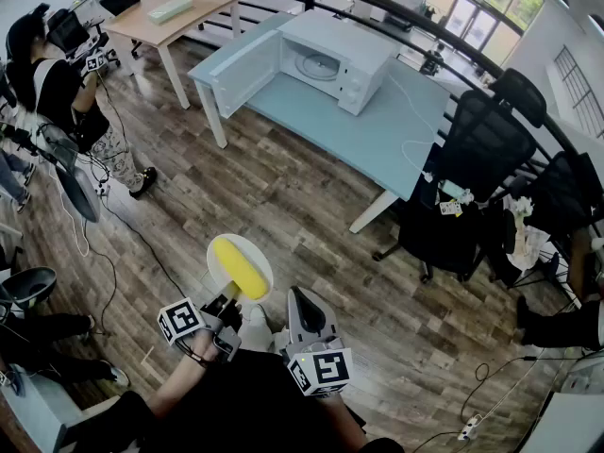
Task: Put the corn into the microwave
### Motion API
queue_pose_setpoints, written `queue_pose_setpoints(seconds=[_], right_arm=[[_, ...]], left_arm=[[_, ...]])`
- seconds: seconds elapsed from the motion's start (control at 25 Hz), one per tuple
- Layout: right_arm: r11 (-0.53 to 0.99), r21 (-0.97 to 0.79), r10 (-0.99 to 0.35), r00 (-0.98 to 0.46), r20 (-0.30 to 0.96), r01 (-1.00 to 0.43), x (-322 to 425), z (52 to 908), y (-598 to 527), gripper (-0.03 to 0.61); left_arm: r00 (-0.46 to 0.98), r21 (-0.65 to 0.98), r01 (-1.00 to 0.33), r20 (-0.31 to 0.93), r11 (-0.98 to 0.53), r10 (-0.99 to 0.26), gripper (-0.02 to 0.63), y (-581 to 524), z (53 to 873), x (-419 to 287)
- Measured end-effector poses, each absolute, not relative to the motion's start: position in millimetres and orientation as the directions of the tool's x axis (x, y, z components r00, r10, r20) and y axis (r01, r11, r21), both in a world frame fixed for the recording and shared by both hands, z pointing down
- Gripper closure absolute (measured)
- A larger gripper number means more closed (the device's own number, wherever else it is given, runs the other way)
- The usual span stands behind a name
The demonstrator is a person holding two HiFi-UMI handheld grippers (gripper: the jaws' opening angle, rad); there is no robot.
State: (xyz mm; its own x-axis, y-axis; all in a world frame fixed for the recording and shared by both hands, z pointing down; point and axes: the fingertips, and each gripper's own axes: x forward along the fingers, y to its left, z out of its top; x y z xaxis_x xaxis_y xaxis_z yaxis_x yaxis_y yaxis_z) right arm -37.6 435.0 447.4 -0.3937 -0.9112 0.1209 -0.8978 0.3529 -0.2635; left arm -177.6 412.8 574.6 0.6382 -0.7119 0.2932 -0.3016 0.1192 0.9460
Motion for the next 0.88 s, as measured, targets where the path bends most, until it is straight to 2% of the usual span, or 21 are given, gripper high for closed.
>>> queue_pose_setpoints(seconds=[0.88], right_arm=[[0.348,-0.281,-0.917,-0.386,0.094,-0.894,-7,452,491,0.571]], left_arm=[[0.654,0.949,-0.301,0.277,0.094,-0.704,0.586,458,568,-142]])
